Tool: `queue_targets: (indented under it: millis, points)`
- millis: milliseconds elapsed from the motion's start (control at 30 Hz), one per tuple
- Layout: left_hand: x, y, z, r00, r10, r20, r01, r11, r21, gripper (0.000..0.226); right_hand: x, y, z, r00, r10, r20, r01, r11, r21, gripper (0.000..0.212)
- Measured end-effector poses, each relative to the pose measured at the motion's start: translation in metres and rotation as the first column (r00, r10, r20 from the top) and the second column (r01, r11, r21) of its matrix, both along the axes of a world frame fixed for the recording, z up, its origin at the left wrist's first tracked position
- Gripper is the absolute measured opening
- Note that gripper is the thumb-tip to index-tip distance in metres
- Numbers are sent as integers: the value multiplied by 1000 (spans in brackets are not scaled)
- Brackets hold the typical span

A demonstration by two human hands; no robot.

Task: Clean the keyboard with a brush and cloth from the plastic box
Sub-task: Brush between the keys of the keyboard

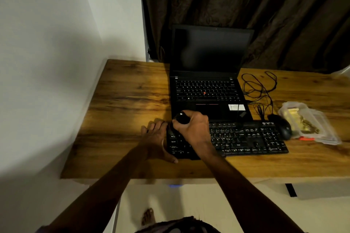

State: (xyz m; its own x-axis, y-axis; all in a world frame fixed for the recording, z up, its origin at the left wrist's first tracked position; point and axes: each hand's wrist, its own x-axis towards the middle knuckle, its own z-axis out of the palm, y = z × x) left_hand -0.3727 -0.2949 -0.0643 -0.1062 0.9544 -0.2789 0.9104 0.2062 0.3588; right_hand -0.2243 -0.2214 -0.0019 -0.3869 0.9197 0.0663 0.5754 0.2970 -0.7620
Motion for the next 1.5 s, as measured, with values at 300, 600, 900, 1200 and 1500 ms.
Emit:
queue_targets:
  millis: [300, 600, 900, 1200, 1500]
  points:
    - [-2, 2, -4, 1000, -3, 0, 3, 1000, -25, 150, 3, -5, 3, 999, 7, 34, -7, 1000, 14, 20]
    - [-1, 1, -2, 998, 12, 54, -12, 1000, -4, 150, 30, 12, 1, 991, -111, 72, 109, 993, 38, 19]
    - [-1, 2, -3, 1000, 13, 28, -13, 1000, -3, 151, 20, 9, 5, 997, -60, -45, 59, 998, -37, 14]
    - [2, 2, 2, 1000, 5, 16, -5, 1000, 18, 152, 56, 26, 8, 979, -167, 116, 158, 984, 85, 20]
    - [3, 0, 6, 999, -26, 31, 26, 1000, 17, 152, 46, 17, 7, 990, -114, -77, 112, 993, -29, 12]
